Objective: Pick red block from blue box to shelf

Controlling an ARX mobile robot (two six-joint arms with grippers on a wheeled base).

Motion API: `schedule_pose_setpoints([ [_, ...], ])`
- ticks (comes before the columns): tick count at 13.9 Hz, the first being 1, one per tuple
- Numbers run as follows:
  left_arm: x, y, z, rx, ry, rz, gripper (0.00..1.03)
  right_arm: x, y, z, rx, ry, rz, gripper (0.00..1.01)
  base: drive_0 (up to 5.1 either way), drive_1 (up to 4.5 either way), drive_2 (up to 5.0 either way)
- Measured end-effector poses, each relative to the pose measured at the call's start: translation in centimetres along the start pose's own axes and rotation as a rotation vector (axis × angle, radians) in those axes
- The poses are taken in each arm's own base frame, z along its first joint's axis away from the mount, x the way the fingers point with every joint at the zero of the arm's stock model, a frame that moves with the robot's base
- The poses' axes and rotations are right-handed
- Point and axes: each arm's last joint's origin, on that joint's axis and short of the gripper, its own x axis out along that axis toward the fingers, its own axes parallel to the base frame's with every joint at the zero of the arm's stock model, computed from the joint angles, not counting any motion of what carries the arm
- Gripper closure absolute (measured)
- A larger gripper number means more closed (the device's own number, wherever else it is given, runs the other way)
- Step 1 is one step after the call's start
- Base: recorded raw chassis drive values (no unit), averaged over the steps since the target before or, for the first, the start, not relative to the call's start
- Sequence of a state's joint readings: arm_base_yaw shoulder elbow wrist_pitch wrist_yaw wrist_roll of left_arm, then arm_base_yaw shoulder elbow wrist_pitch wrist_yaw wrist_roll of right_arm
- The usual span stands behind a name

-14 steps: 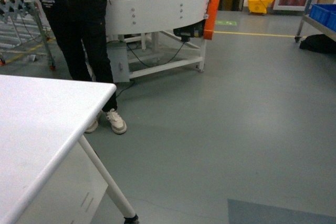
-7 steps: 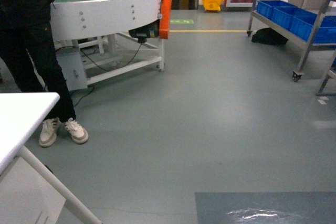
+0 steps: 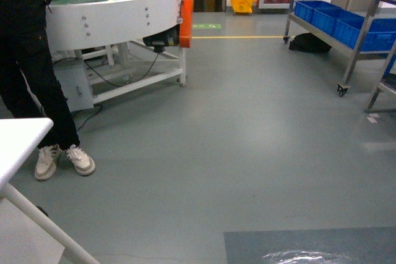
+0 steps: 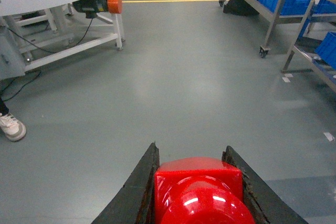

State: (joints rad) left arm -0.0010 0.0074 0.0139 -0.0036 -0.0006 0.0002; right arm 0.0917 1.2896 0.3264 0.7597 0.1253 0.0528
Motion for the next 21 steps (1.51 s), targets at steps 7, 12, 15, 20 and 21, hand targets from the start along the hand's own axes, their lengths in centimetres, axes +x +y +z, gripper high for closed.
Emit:
schedule_pose_setpoints([
  [7,0.00,0.00,-0.01,0.000,0.001,0.000,0.05,0.00,-0.01,0.02,0.000,-0.002,0.000,0.73,0.0,4.33,-4.3],
  [12,0.00,0.00,0.00,0.000,0.000,0.000,0.05,0.02,0.00,0.07,0.000,-0.004,0.002,0.73,-0.1,4.25,-4.4],
  [15,0.00,0.00,0.01,0.000,-0.001,0.000,0.05,0.02,0.00,0.02,0.000,0.000,0.002,0.73,-0.1,4.23,-4.4],
  [20,0.00,0.00,0.00,0.000,0.000,0.000,0.05,0.02,-0.01,0.02,0.000,0.001,0.000,0.73,-0.1,4.24,-4.4],
  [21,0.00,0.00,-0.01,0.000,0.001,0.001,0.05,0.02,0.01,0.09,0.001,-0.006,0.000,0.73,-0.1,4.28,-4.4],
])
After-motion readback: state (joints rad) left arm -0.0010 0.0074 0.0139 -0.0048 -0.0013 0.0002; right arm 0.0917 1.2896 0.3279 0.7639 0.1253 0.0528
